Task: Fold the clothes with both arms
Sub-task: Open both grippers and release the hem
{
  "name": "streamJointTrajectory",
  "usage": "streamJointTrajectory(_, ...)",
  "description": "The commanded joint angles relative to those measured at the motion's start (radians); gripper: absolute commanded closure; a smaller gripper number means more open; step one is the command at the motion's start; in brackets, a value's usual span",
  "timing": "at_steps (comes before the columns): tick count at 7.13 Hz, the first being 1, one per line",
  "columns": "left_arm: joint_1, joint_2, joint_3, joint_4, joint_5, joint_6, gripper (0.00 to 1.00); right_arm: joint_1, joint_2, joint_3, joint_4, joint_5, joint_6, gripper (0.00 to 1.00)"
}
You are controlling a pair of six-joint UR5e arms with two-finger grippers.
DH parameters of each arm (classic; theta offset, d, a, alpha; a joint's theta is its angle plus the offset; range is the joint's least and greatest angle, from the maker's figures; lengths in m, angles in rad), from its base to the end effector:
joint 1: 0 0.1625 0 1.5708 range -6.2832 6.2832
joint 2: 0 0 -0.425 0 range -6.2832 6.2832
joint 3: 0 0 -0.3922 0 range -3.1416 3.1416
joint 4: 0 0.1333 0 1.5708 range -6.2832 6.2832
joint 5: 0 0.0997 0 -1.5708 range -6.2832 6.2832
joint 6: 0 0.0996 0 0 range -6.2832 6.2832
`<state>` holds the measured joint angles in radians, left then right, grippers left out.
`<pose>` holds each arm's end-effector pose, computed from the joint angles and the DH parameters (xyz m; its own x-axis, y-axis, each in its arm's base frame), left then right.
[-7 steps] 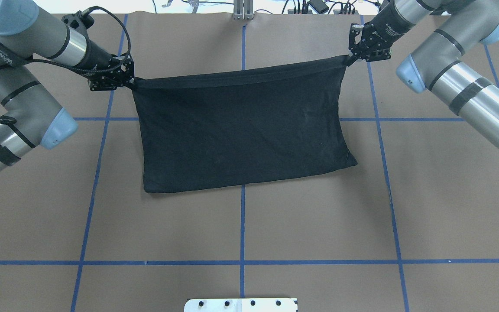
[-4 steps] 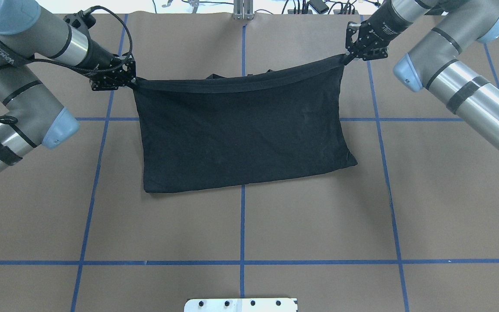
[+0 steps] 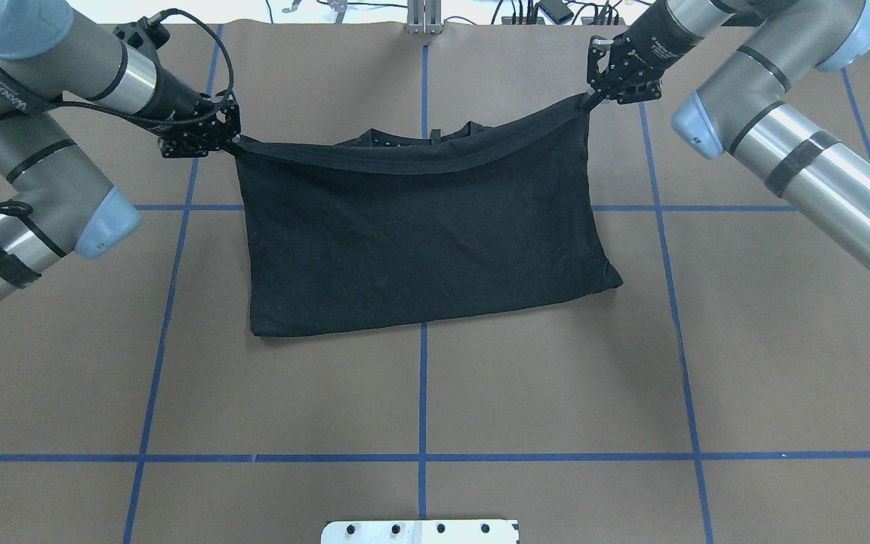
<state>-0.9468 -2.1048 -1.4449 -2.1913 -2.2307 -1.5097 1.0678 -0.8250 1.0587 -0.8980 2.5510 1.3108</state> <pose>0.3475 -0.6064 0.3279 0.3214 -0.3638 -0.8743 0.3153 0.9117 -0.2634 -0.3293 -0.7034 0.3396 0.3316 0.3057 0.8925 -0.0904 0.9520 -0.2925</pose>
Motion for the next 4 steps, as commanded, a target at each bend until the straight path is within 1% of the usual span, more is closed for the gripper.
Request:
streamJointTrajectory(1, -0.006, -0.007, 0.004, 0.005, 0.005, 0.000, 0.00, 0.017, -0.003, -0.002, -0.004, 0.003, 0.005, 0.00)
streamJointTrajectory(3, -0.016, -0.006, 0.004, 0.005, 0.005, 0.002, 0.00, 0.020, -0.009, 0.000, -0.001, 0.009, 0.010, 0.00)
streamJointTrajectory(4, -0.017, -0.006, 0.001, 0.005, 0.003, 0.000, 0.00, 0.015, -0.032, 0.016, 0.007, 0.009, 0.011, 0.00)
